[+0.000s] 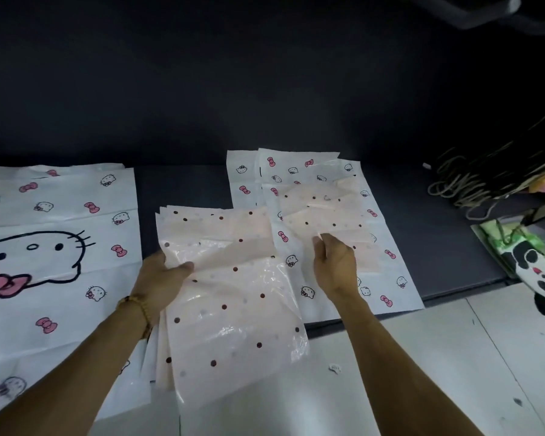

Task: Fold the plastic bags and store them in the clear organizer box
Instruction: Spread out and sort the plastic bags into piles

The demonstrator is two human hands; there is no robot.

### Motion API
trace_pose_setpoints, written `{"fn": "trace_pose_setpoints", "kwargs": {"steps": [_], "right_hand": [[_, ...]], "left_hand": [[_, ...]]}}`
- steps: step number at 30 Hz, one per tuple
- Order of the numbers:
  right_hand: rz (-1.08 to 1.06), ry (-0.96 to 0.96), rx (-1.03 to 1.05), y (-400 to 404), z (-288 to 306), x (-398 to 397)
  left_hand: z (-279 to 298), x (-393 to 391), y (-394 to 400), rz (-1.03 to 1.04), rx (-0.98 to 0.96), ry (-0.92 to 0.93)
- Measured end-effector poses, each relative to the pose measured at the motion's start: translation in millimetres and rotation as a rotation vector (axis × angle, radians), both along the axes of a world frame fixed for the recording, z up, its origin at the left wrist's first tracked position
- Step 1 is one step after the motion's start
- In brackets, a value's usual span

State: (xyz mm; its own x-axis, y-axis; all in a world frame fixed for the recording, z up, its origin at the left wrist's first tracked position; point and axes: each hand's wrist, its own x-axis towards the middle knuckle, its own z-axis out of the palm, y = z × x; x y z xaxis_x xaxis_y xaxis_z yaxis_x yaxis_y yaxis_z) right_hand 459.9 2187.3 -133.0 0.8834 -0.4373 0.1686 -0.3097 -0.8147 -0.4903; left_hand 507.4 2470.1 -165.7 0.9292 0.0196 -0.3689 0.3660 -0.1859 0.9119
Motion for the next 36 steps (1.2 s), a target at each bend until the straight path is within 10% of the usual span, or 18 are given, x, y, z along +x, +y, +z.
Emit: {"fn": "trace_pose_setpoints", "kwargs": {"steps": [4,12,21,36], "right_hand": [[0.141,-0.104,0.167,38,32,-16],[0.803,0.302,0.109,134,16,-62],[-0.2,0.247,0.479,72,23,-49],[0.118,0.325,0.657,68,27,-63]], "left_hand": [[6,-8,-1,0.072,-0.029,0.044],[17,-34,10,0.026,-0.071,0.108],[11,-41,14,0.082,-0.042,0.07],[2,-27,18,0.08,0.02,0.188]]}}
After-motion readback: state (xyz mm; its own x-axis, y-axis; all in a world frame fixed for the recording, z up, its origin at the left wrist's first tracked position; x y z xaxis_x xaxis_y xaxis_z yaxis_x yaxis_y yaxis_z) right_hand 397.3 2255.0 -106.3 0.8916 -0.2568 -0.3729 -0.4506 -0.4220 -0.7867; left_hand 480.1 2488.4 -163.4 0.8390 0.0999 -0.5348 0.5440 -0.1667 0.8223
